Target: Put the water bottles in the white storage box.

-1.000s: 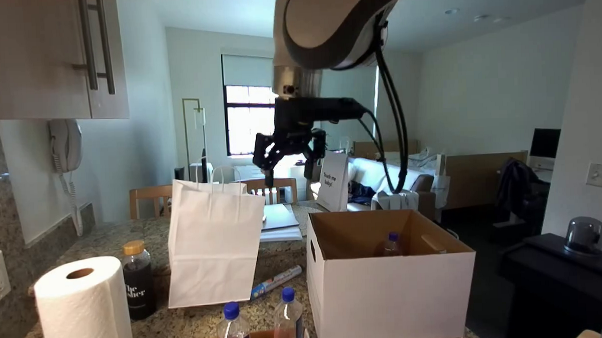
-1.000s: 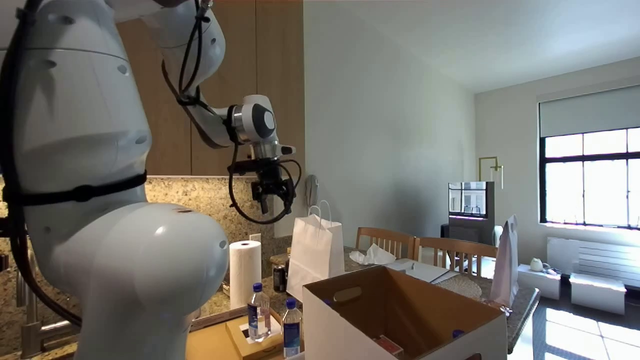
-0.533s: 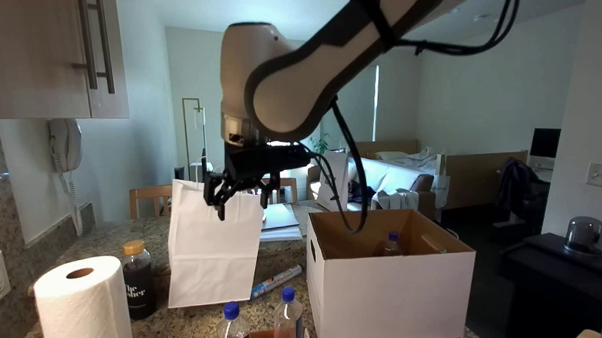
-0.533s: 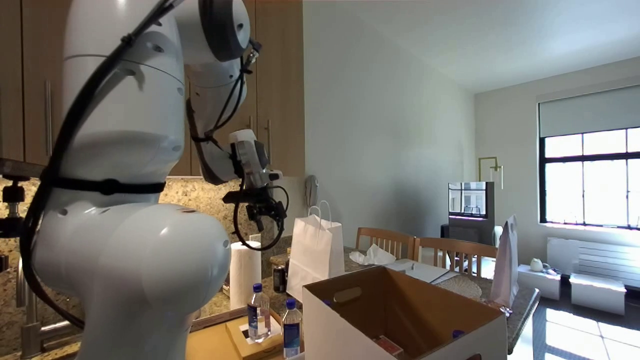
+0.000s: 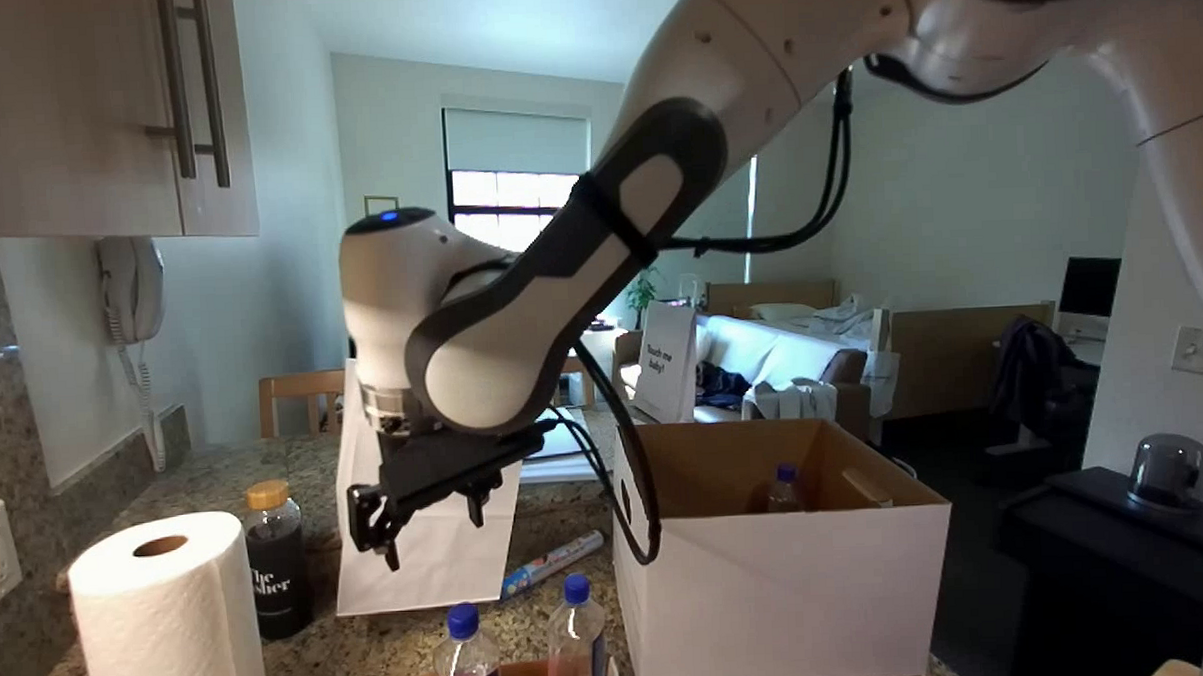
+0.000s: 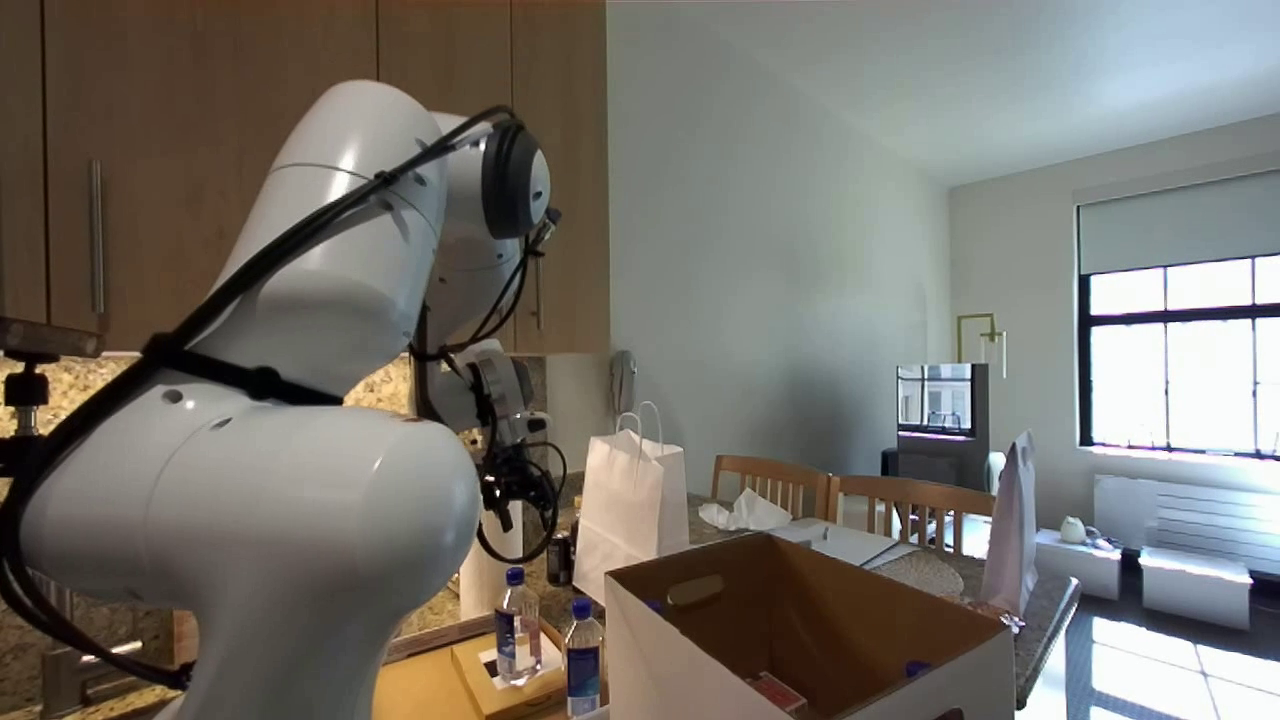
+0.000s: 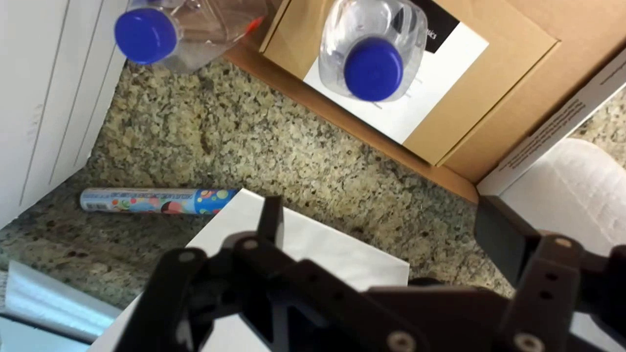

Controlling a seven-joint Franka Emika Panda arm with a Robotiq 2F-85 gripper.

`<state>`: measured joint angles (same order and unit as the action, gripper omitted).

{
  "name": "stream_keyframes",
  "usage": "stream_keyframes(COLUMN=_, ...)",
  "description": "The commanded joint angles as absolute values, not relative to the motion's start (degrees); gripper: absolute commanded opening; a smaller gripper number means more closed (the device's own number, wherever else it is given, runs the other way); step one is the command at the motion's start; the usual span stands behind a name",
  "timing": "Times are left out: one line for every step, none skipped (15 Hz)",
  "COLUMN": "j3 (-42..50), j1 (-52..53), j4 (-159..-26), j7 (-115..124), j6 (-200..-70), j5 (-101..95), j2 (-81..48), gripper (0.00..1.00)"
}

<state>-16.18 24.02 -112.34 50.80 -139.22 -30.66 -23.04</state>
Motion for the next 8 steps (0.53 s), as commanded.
stream_keyframes(j3=-14.63, j1=25.92, j4=-108.37, j7=44.22, j6=-138.3, j5=-24.03, j2=-28.42, gripper=1.0)
stream_keyframes(j3=-14.54, j1=25.97, j4=-107.9, j7=42.58, j6=-138.13, j5=-21.74, j2=-29.23, gripper=1.0)
stream_keyframes(j3=-14.48, j1=25.88, j4=-107.85, j7=41.06, j6=-138.05, j5=-19.47, j2=-29.64, gripper=1.0)
stream_keyframes(j3=-14.23, j1=25.96, j4=-107.73, j7=39.74, j6=-137.74, j5=-17.54, j2=-29.93, gripper=1.0)
stream_keyframes(j3=-14.09, j1=25.81, j4=-108.16, j7=38.68, j6=-137.76, j5=-15.62, j2=-29.84, gripper=1.0)
stream_keyframes(j3=-13.91, j1=25.69, j4=-108.51, j7=37.59, j6=-137.64, j5=-14.01, j2=-29.78, gripper=1.0)
stream_keyframes(j3=-13.71, j1=25.59, j4=-108.86, j7=36.27, j6=-137.26, j5=-12.67, j2=-29.63, gripper=1.0)
stream_keyframes(j3=-14.0, j1=25.13, j4=-109.17, j7=34.1, j6=-136.62, j5=-10.99, j2=-29.54, gripper=1.0)
